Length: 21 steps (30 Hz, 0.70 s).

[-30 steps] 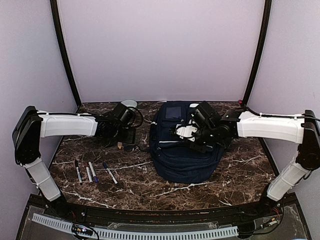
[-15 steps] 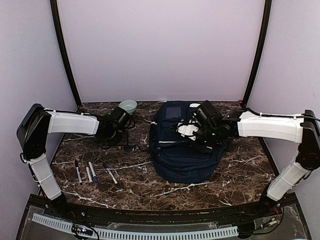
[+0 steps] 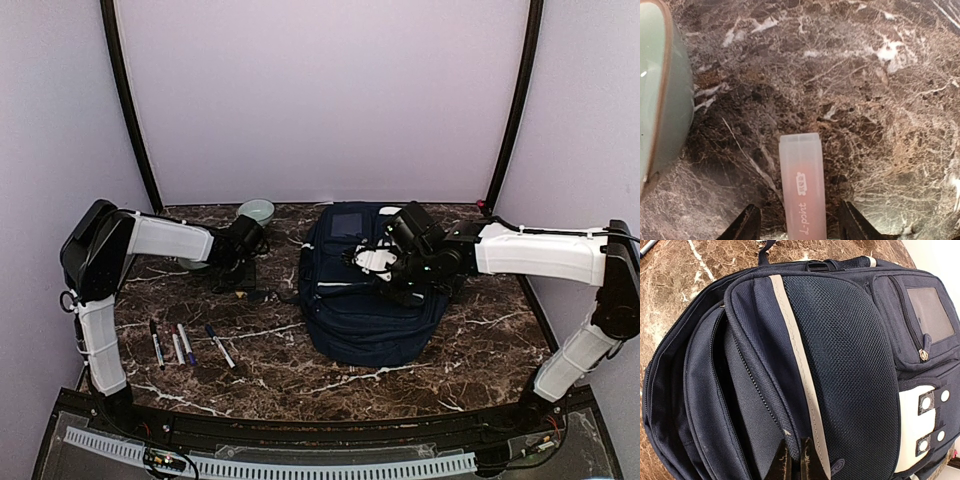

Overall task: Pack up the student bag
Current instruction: Move the pen to the center of the board.

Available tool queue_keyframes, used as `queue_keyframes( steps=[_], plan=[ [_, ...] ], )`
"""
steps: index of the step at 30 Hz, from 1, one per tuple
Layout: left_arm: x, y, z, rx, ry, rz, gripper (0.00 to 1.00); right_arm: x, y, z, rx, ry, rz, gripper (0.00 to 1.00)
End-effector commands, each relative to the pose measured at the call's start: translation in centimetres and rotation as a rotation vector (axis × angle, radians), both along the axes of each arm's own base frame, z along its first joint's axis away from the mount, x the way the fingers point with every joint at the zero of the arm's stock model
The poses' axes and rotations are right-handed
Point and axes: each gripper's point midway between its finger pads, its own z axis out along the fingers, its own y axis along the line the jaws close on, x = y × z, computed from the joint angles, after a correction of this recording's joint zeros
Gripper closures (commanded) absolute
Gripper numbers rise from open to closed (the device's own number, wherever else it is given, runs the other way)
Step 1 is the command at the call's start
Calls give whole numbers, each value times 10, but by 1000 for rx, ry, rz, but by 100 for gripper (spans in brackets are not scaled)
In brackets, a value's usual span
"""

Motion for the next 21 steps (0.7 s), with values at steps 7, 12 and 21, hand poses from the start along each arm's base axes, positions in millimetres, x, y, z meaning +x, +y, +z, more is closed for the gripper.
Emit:
queue_keyframes(
  steps=[7, 12, 21],
  plan=[
    [3, 3, -9, -6, 58, -5, 51, 13, 10, 9, 67, -43, -16, 100],
    [2, -4, -15, -27, 86, -39, 59, 14, 8, 8, 62, -47, -20, 100],
    [-20, -32, -22, -89, 167, -223, 70, 15, 7, 7, 55, -56, -25, 100]
  ],
)
